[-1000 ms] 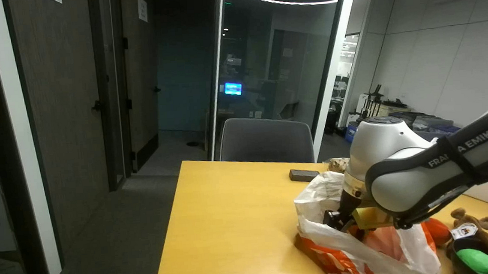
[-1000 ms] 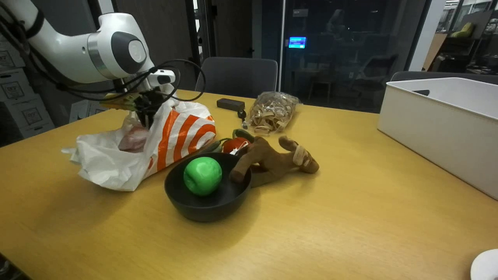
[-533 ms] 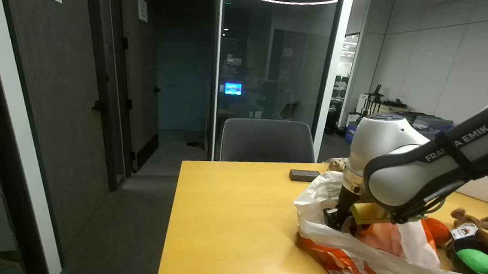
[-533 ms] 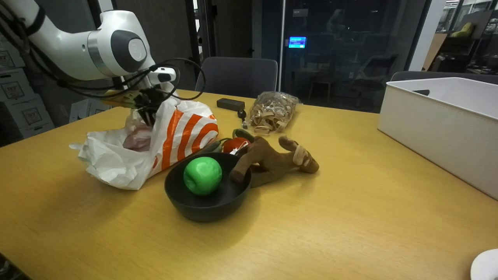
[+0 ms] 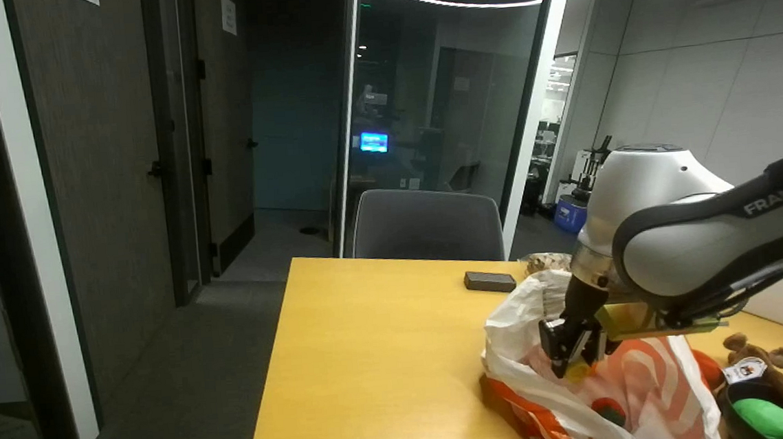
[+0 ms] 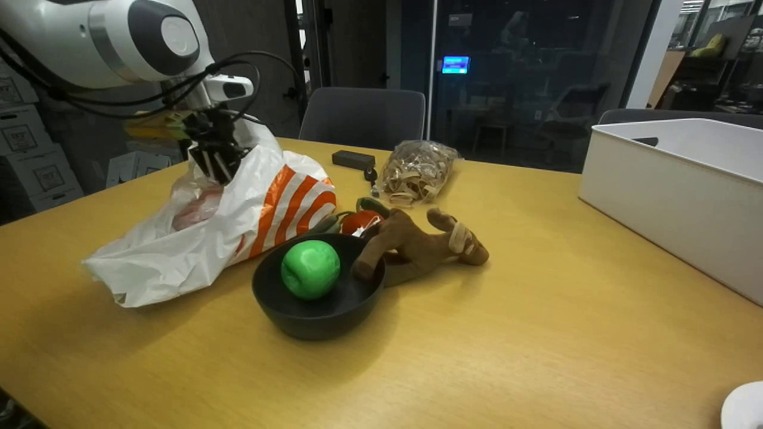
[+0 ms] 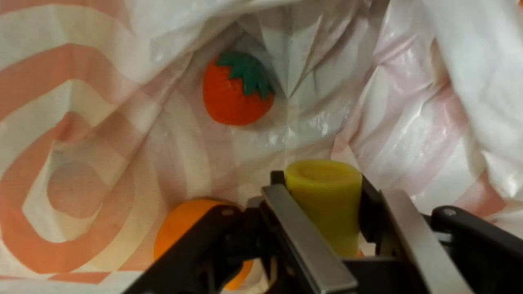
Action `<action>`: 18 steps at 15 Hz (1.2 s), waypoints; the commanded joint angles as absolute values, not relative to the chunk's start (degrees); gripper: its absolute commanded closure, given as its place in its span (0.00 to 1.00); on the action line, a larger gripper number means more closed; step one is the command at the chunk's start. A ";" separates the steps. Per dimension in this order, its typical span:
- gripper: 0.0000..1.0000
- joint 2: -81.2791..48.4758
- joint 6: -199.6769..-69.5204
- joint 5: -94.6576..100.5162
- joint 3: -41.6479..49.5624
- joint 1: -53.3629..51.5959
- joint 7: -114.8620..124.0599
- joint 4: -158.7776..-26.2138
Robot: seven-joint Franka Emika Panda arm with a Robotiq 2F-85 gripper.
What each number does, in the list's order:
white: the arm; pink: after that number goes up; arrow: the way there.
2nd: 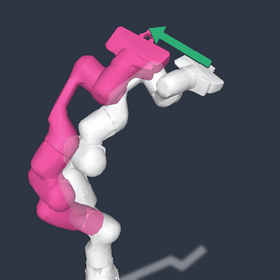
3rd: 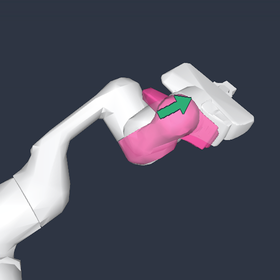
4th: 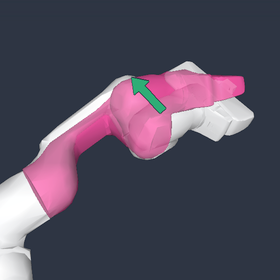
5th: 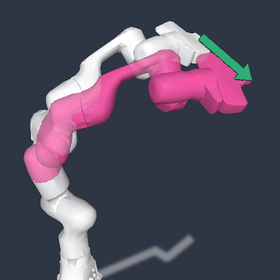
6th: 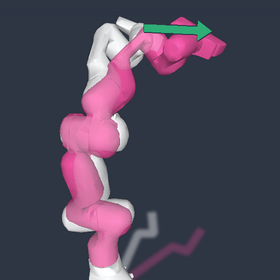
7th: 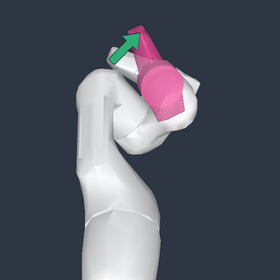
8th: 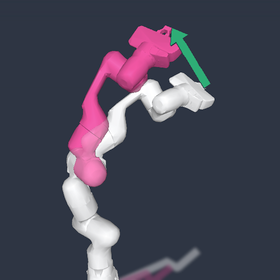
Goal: Pick up all the contents of the plastic bag one by one and put them into the black bowl
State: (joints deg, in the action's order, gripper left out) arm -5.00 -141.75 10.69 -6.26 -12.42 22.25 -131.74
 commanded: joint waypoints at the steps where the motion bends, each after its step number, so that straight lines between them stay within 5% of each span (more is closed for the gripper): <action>1: 0.83 3.01 -129.18 0.59 -8.12 -11.02 9.32 -133.24; 9: 0.83 16.85 -102.24 4.24 -5.48 -5.42 12.30 -132.30; 18: 0.83 15.43 -102.01 6.91 -1.54 3.77 25.00 -136.14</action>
